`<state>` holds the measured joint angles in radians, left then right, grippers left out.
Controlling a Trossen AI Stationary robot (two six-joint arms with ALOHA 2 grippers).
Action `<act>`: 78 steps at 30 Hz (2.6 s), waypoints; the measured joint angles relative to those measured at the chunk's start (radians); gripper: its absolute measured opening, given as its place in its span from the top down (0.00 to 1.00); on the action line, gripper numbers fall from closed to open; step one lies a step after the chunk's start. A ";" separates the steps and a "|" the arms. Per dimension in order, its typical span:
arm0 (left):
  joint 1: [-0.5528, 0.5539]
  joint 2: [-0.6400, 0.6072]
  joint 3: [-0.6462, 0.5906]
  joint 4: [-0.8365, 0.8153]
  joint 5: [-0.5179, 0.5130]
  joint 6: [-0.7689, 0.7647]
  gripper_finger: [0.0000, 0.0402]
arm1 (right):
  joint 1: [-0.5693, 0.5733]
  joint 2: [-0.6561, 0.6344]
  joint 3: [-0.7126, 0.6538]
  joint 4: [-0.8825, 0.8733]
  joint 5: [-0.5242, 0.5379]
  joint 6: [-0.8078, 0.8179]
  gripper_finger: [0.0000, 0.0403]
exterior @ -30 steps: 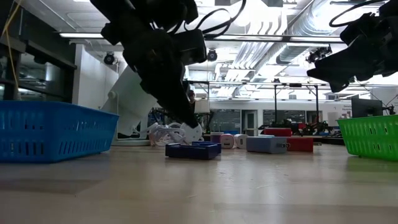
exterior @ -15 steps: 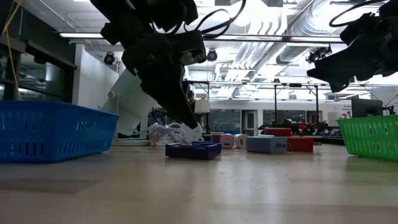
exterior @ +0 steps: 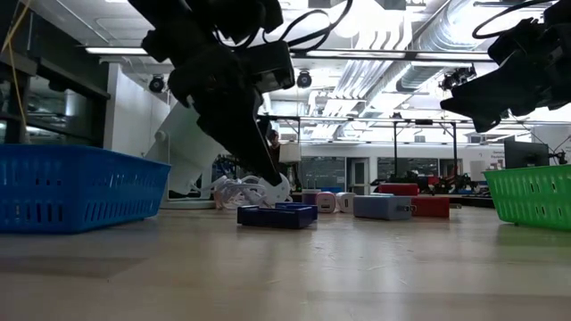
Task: Pick & Place Office items
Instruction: Put the blue digital timer into the blue bin
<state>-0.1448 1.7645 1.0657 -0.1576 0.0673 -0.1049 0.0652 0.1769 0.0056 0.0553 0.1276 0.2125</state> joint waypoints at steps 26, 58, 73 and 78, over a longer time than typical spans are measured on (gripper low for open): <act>-0.037 0.000 0.000 -0.051 -0.074 0.009 0.49 | 0.000 0.000 0.000 0.000 0.000 0.000 0.62; -0.042 0.084 -0.002 -0.009 -0.074 -0.013 0.49 | 0.000 0.008 0.000 0.000 0.000 0.000 0.62; -0.043 0.092 0.000 0.002 -0.070 -0.023 0.49 | 0.000 0.008 0.000 0.000 0.000 0.000 0.62; -0.044 0.092 0.000 0.002 -0.070 -0.022 0.50 | 0.000 0.008 0.000 0.000 0.000 0.000 0.62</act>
<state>-0.1884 1.8561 1.0653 -0.1558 -0.0025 -0.1272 0.0654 0.1844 0.0059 0.0555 0.1272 0.2127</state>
